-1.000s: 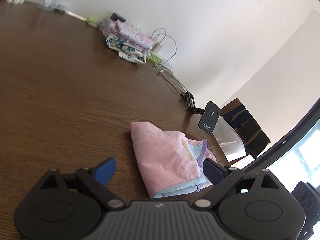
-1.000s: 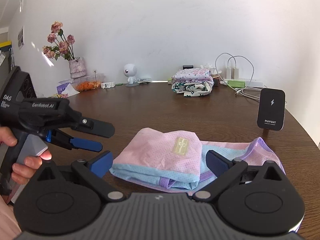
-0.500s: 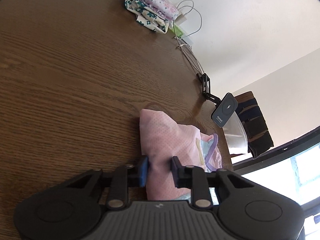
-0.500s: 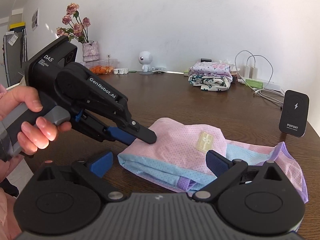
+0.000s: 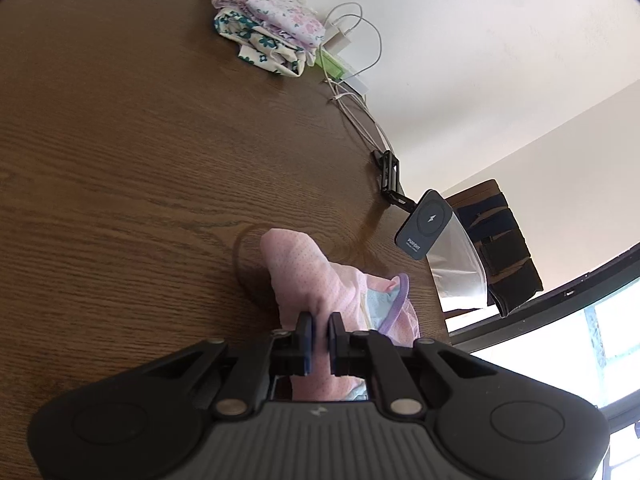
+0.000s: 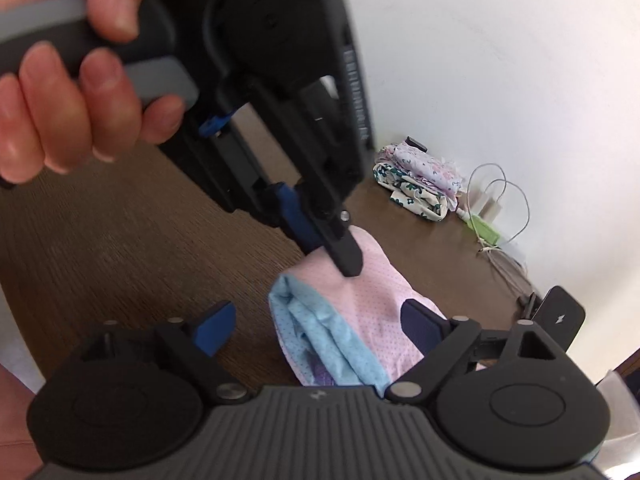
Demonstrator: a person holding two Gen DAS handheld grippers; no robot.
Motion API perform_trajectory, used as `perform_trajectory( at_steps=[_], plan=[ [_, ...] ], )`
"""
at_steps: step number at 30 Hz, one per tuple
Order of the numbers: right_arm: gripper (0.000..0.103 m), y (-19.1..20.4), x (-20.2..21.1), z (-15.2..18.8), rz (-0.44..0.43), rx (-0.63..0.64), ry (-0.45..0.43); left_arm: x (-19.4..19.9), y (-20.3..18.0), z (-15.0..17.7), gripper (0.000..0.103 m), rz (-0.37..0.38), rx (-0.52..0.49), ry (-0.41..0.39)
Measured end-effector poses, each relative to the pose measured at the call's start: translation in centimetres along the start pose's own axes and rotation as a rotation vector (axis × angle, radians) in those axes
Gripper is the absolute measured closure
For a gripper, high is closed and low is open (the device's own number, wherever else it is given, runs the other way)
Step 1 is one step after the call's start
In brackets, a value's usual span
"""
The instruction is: Fold clothes
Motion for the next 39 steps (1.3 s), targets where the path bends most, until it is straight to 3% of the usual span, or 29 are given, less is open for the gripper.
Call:
perform_trajectory(
  at_steps=[1,6,9,14,19,23,25,29,32,34,39],
  plan=[
    [0.026,0.2,-0.3,-0.1,0.025,0.019,0.019,0.1,-0.4,-0.1,0.096,0.0,-0.01,-0.004],
    [0.071,-0.7,-1.1,0.6,0.096,-0.044,0.061,0.1,-1.1,-0.3,0.097,-0.004,-0.033,-0.014],
    [0.083,-1.6,-1.0,1.0,0.074,-0.124,0.054,0.7,-1.5,-0.3,0.098,0.03,-0.051,-0.031],
    [0.087,-3.6,0.1,0.4,-0.038,-0.367,-0.017,3.0,-0.9,-0.3,0.084,0.076,-0.076,-0.097],
    [0.087,-5.1,1.6,0.0,-0.167,-0.6,-0.096,4.3,1.6,0.3,0.071,0.112,-0.01,-0.102],
    [0.087,-5.0,2.6,0.3,-0.244,-0.693,-0.134,3.6,1.8,0.1,0.065,0.217,0.071,-0.085],
    [0.087,-5.1,3.1,0.7,-0.259,-0.728,-0.147,3.0,1.2,0.1,0.066,0.234,0.075,-0.077],
    [0.087,-7.0,4.0,1.9,-0.289,-0.883,-0.199,1.7,-1.6,0.2,0.07,0.242,0.011,-0.058],
    [0.087,-10.1,4.6,4.1,-0.311,-1.085,-0.283,0.9,-5.1,-0.1,0.07,0.277,-0.058,-0.049],
    [0.087,-11.9,4.9,5.8,-0.303,-1.201,-0.311,0.2,-7.2,-0.1,0.064,0.291,-0.108,-0.048],
    [0.087,-14.5,5.8,11.1,-0.222,-1.408,-0.296,-3.1,-9.4,1.1,0.06,0.207,-0.215,-0.009]
  ],
)
Point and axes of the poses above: each gripper's, at about its wrist camera, not at the fingertips, and x roughly against the way its jaws point, y to its left, z to its underside, the point moved 9 cm from there along -x, roughly the way its jaws point, and after that the axes turned 1 degree about y, right-handed, at the moved point
